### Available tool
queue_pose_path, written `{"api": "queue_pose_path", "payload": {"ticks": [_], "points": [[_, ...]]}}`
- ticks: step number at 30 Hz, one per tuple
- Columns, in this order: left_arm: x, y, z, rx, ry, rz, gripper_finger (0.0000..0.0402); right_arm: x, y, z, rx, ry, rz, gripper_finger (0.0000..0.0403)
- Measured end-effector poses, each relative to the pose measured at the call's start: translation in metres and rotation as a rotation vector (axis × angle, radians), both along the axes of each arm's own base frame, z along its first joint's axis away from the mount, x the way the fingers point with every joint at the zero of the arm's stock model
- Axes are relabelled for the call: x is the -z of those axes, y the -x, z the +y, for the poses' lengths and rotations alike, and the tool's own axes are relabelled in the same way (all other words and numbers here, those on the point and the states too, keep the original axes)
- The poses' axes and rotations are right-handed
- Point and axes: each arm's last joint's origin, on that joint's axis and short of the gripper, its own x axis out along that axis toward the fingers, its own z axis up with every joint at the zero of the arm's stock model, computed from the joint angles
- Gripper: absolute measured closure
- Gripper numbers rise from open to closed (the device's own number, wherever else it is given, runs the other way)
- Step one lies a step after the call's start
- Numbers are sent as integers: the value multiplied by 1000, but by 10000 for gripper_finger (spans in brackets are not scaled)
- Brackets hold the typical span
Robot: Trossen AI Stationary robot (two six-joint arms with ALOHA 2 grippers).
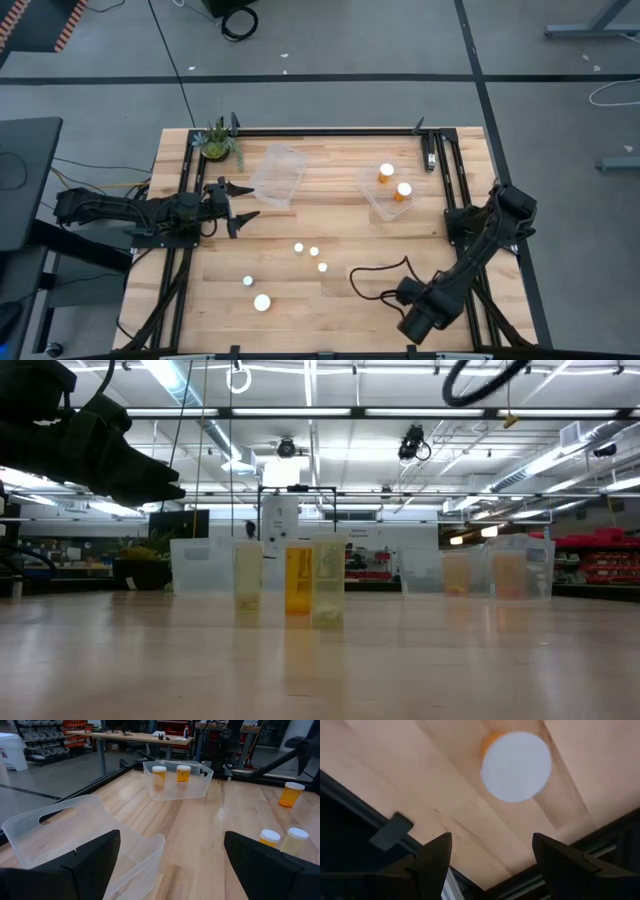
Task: Pick and place medicine bottles into bin by pill shape (circle, oval)
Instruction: Put the big orange pill bottle into the right transparent bin
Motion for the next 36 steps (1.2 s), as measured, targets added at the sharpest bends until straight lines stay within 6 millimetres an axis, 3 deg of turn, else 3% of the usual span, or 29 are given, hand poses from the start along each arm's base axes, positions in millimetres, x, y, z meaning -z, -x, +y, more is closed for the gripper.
{"api": "queue_pose_path", "payload": {"ticks": [7,11,27,36], "points": [[0,0,0,0,0,0,33,39,8,-7,-3,-25,8,118],[0,0,0,-1,0,1,33,51,11,-18,-5,8,41,118],[0,0,0,0,0,1,33,54,-21,-50,-97,-21,-18,118],[0,0,0,0,0,1,33,54,-26,-56,-101,-63,4,131]]}}
